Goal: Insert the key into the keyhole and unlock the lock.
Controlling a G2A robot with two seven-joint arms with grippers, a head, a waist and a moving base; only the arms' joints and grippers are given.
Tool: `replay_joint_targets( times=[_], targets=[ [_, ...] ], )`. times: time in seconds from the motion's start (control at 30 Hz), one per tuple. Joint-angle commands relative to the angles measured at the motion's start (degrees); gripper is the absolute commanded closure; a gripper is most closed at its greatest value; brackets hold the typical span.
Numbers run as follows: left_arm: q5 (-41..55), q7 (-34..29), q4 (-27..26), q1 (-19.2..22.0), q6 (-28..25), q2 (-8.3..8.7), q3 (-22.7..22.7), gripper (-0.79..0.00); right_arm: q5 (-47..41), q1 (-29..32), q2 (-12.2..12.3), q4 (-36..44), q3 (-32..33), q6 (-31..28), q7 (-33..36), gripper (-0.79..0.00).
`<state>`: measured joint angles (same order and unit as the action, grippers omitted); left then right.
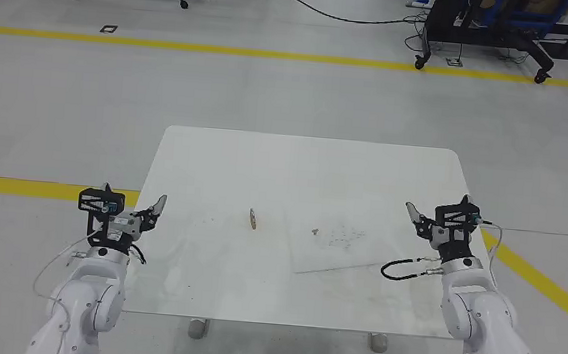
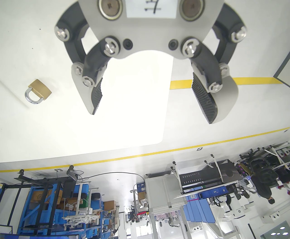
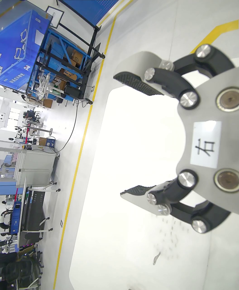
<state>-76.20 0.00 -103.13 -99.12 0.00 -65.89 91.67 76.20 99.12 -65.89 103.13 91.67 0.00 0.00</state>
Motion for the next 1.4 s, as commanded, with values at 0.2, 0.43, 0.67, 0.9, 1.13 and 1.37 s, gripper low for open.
replay_joint_targets(
  times=[0.2, 0.43, 0.67, 0.9, 1.13, 1.37],
  targets=[
    [0.0, 0.0, 0.0, 0.0, 0.0, 0.0, 0.0, -0.785, -0.13, -4.6, -0.14, -3.9, -3.81, -5.03, 4.56, -0.785],
    [0.0, 0.0, 0.0, 0.0, 0.0, 0.0, 0.0, -0.785, 4.61, -13.62, -1.39, -10.67, -13.44, -2.94, 11.39, -0.785],
    [0.0, 0.0, 0.0, 0.0, 0.0, 0.0, 0.0, -0.785, 4.61, -13.62, -1.39, -10.67, -13.44, -2.94, 11.39, -0.785],
    [0.0, 0.0, 0.0, 0.0, 0.0, 0.0, 0.0, -0.785, 1.84, -14.1, -1.49, -11.61, -14.24, -6.86, 10.65, -0.785],
    [0.0, 0.0, 0.0, 0.0, 0.0, 0.0, 0.0, -0.785, 1.66, -20.24, -2.39, -17.21, -20.34, -13.3, 11.79, -0.785],
    [0.0, 0.0, 0.0, 0.0, 0.0, 0.0, 0.0, -0.785, -0.15, -23.96, -2.63, -21.02, -23.64, -25.61, 8.62, -0.785]
  ],
)
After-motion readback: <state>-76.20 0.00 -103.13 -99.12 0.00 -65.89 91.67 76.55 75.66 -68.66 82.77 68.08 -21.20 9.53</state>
